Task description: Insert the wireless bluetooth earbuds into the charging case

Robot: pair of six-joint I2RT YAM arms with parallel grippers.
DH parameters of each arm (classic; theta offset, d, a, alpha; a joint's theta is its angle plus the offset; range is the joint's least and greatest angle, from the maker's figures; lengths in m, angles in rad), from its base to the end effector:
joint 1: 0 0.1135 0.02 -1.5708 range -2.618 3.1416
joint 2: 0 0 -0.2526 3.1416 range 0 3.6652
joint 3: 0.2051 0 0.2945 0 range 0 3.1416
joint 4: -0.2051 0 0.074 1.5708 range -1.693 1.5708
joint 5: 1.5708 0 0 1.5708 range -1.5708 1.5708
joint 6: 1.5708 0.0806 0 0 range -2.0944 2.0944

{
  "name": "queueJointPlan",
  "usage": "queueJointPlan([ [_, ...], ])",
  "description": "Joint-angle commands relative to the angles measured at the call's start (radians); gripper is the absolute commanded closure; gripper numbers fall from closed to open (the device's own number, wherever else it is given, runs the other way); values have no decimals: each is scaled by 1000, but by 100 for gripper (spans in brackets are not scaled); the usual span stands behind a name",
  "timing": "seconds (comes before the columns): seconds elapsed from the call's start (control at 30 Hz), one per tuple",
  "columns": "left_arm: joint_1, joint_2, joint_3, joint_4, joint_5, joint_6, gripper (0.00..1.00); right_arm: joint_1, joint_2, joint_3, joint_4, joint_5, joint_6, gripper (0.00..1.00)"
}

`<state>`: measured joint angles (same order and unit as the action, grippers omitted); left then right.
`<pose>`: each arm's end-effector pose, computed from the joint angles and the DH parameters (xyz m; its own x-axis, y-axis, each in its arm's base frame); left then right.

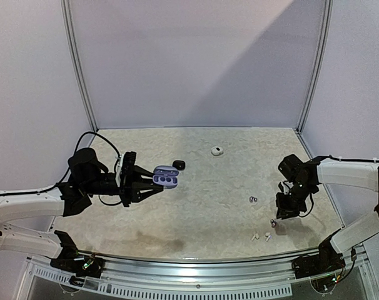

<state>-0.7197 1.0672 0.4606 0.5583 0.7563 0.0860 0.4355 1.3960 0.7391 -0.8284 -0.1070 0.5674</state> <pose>0.1904 -0.2404 0.2132 0.0493 0.0399 -0.9980 0.9944 0.0921 0.0528 0.2268 0.1150 0.0801 -0.9917 0.1280 -0.0148 0.1248 0.9829 0.1356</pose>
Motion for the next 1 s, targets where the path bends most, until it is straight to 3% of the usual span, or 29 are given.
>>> queueJointPlan([
  [0.0,3,-9,-1,-13,11,20,100,-7,26,-15,50,-16,20,80],
  [0.53,3,2,14,-33,22,42,100,20,57,-49,89,-114,26,79],
  [0.77,4,0,12,-38,19,46,100,29,27,-38,32,-73,51,78],
  [0.97,3,-1,11,-37,21,49,100,29,1,13,-38,7,84,72],
])
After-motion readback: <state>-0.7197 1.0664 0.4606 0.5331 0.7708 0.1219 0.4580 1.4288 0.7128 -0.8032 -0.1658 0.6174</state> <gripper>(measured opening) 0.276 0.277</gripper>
